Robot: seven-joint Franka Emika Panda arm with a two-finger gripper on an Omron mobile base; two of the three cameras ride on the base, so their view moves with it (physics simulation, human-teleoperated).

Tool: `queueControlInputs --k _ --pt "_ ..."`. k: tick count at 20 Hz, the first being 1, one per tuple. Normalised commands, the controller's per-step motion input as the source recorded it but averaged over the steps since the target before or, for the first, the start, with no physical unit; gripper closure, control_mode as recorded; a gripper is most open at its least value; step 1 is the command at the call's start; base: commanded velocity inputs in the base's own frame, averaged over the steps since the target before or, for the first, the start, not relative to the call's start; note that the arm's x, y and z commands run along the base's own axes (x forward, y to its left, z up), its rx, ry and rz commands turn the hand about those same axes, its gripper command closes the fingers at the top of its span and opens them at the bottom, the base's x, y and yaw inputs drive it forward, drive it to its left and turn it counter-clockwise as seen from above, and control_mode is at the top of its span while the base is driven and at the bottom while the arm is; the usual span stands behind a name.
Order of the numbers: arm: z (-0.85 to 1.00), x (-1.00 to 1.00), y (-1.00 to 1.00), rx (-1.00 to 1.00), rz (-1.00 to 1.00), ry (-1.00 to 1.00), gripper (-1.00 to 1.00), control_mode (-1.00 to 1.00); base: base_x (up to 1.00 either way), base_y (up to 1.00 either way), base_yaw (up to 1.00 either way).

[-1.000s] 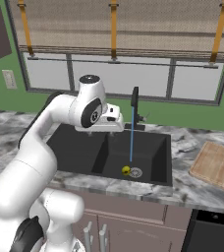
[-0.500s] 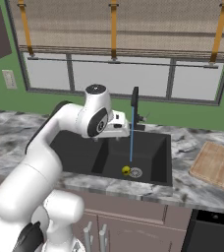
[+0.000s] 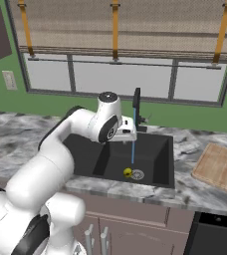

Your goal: Pick the pear from the sink and place it on the cutting board to airdry. Then turn off the sink faucet.

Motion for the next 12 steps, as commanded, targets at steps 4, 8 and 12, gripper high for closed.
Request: queueControlInputs --k 4,8,12 --pt "-0.27 0.35 0.0 0.07 0.0 0.0 -1.0 -1.0 0.0 0.0 0.0" --pt "-0.31 0.23 0.0 0.01 0.0 0.0 -1.0 -1.0 0.0 0.0 0.0" --pt "-0.34 0.17 -0.01 0.0 0.0 0.01 -1.0 -1.0 0.0 0.0 0.0"
